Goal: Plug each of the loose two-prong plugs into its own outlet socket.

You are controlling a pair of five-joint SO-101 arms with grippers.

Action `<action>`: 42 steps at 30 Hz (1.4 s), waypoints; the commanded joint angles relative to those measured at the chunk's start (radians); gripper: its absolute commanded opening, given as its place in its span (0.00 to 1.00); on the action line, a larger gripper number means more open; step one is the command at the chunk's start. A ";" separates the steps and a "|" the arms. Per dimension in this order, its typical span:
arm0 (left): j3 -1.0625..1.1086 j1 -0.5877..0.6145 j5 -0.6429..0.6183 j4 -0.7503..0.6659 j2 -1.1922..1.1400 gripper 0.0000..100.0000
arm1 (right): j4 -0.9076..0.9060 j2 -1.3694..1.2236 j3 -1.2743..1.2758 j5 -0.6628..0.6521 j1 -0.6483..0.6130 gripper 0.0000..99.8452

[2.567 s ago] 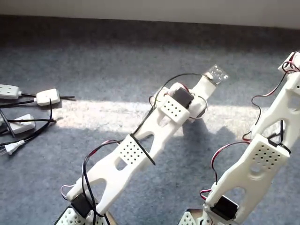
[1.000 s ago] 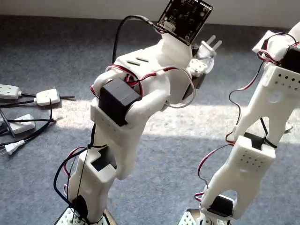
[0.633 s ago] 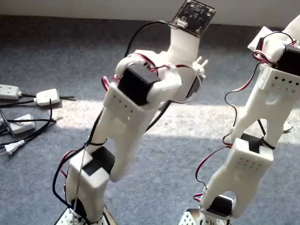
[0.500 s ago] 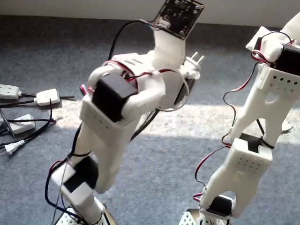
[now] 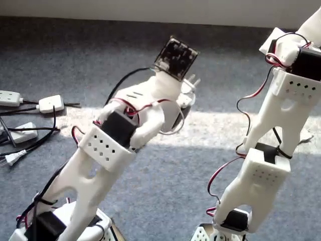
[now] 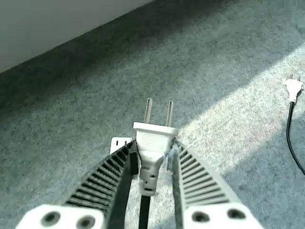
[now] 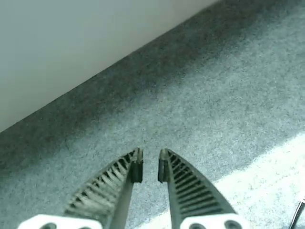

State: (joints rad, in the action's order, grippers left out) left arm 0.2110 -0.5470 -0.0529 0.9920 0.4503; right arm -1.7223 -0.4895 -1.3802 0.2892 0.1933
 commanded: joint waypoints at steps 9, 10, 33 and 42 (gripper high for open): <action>0.509 0.058 -0.075 -0.766 0.136 0.01 | -0.039 0.081 0.024 0.005 -0.242 0.07; 0.507 0.077 -0.115 -0.766 0.137 0.01 | -0.039 0.082 0.039 0.005 -0.265 0.07; 0.522 0.074 -0.184 -0.895 0.139 0.01 | -0.041 0.349 0.338 -0.064 -0.498 0.03; 0.522 0.031 -0.121 -0.942 0.137 0.01 | -0.018 0.421 0.429 -0.064 -0.499 0.03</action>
State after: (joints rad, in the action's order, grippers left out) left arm 0.7725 -0.4856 -0.1880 0.0713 0.5485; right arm -1.7223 -0.1120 -0.9551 0.2355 -0.2977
